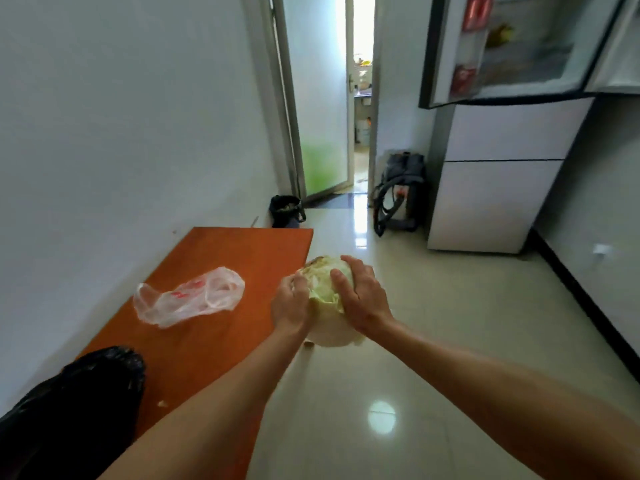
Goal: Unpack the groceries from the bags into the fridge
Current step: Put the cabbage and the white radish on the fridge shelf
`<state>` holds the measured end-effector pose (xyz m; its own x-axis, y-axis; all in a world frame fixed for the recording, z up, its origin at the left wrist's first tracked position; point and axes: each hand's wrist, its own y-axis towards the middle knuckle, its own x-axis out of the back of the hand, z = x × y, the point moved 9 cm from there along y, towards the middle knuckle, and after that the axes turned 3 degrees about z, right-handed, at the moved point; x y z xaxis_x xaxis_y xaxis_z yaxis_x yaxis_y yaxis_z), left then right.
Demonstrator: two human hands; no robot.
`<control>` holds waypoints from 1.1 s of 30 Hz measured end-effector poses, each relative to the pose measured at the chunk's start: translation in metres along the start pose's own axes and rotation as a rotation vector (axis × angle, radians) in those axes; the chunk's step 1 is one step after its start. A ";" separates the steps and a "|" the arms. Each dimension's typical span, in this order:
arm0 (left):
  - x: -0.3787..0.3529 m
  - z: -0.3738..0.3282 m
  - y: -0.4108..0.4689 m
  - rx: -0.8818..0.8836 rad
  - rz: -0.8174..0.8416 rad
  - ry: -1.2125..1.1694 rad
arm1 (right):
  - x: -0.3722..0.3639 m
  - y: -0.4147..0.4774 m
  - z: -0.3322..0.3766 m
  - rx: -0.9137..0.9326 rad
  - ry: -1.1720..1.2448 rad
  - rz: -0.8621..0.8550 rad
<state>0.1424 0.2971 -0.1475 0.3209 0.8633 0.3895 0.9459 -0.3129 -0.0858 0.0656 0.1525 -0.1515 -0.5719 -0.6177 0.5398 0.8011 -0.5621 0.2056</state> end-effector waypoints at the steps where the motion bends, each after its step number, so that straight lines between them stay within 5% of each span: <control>1: -0.034 -0.014 0.004 -0.004 0.038 -0.031 | 0.028 0.010 -0.020 -0.022 -0.020 -0.027; 11: -0.311 -0.133 0.041 -0.057 0.303 -0.062 | 0.261 0.084 -0.167 -0.143 -0.142 -0.267; 33: -0.693 -0.387 0.311 -0.356 0.617 -0.031 | 0.524 0.421 -0.358 -0.268 -0.208 -0.679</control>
<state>0.1951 -0.5517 -0.0896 0.7991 0.4961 0.3395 0.5197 -0.8540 0.0248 0.0402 -0.6049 -0.0748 -0.8581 0.0134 0.5133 0.1993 -0.9126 0.3571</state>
